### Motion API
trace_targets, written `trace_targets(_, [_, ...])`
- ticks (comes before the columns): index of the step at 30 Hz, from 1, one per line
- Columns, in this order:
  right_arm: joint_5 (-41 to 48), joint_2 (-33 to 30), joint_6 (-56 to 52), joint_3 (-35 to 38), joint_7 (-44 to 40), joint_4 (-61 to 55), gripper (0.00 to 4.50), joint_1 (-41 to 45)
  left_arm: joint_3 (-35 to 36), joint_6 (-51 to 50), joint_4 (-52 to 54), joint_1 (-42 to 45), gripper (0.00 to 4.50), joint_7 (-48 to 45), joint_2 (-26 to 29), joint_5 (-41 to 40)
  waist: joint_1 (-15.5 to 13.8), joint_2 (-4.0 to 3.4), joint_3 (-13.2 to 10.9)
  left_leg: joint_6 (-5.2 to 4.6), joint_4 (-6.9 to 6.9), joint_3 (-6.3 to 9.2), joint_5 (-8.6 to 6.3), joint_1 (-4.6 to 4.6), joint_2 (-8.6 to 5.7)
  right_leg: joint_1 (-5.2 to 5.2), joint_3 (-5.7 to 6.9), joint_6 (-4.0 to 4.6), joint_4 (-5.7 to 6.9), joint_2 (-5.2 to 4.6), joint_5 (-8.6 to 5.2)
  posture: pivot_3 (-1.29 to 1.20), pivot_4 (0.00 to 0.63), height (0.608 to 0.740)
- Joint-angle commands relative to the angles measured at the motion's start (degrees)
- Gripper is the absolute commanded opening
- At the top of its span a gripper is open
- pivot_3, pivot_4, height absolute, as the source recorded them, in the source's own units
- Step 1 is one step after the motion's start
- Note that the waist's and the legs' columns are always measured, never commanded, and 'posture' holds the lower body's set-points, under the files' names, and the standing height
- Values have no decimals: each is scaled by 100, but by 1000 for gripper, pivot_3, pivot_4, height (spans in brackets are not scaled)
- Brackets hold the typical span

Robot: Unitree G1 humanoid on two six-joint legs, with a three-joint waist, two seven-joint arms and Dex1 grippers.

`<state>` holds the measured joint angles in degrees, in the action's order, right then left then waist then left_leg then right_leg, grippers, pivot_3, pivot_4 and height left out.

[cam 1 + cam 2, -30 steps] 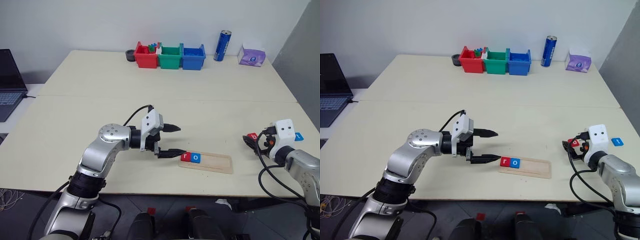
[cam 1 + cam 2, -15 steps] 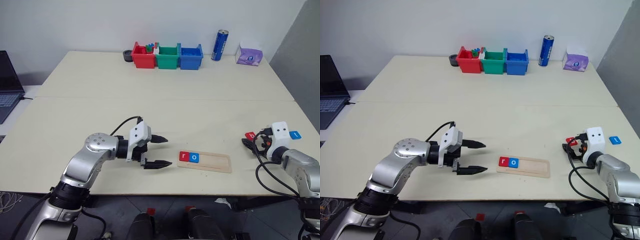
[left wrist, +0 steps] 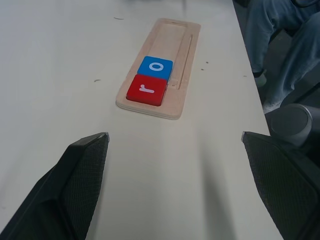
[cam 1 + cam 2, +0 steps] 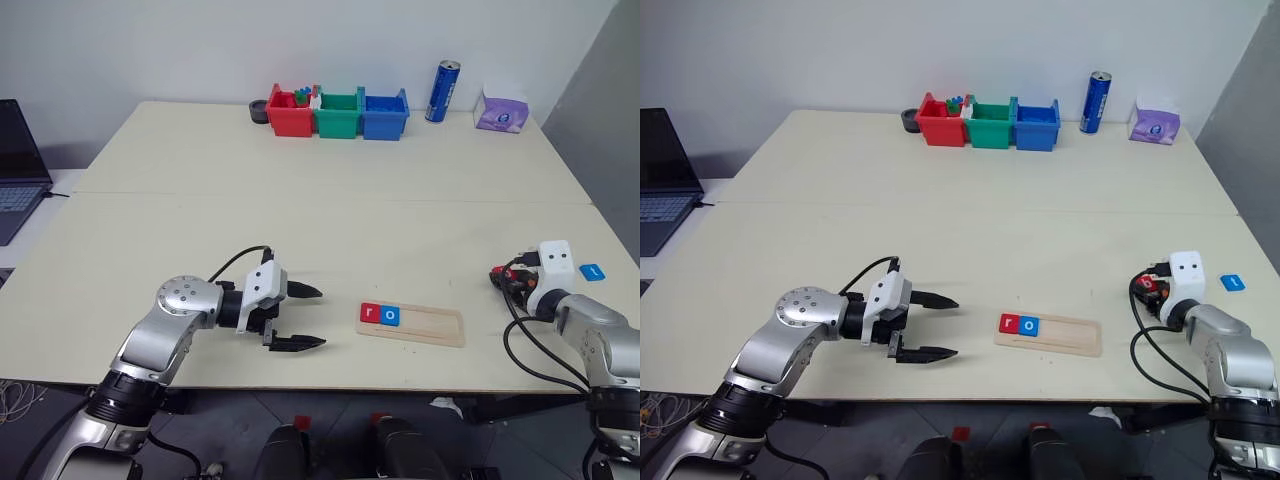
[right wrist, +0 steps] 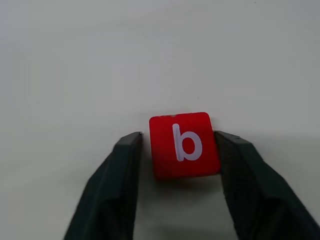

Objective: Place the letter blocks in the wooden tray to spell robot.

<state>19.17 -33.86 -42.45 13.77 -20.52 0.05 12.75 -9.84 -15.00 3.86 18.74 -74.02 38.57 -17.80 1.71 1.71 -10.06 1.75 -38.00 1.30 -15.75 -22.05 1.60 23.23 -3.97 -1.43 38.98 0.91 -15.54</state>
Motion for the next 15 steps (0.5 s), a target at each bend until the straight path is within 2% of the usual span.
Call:
trace_targets(1, [-41, -10, -254, 136, 158, -672, 1451, -373, -70, 195, 113, 7, 4500, -99, 34, 21, -11, 0, 0, 0, 0, 3, 0, -3, 0, 0, 2, 0, -1, 0, 0, 0, 150, 740])
trace_targets(6, [167, 211, -763, 410, 447, -2173, 1462, -1072, -217, 293, 0, 143, 4500, -157, -51, 105, 0, -3, 1, 0, 2, 5, 0, -6, 2, 3, 2, 1, -1, 0, -2, 0, 150, 740])
trace_targets(10, [275, 664, -1369, 614, 839, -3491, 1462, -1855, -443, 441, -171, 368, 4500, -83, -239, 344, -12, -12, 5, 0, 2, 11, 0, -7, 1, 3, 7, 1, 0, 1, -3, 0, 150, 740])
trace_targets(15, [218, 1349, -1850, 545, 1407, -4402, 1462, -2358, -538, 576, -398, 520, 4500, -102, -358, 446, 18, -16, 7, 0, 2, 8, 0, 0, 2, 4, 3, 1, 2, 1, -3, 0, 150, 740])
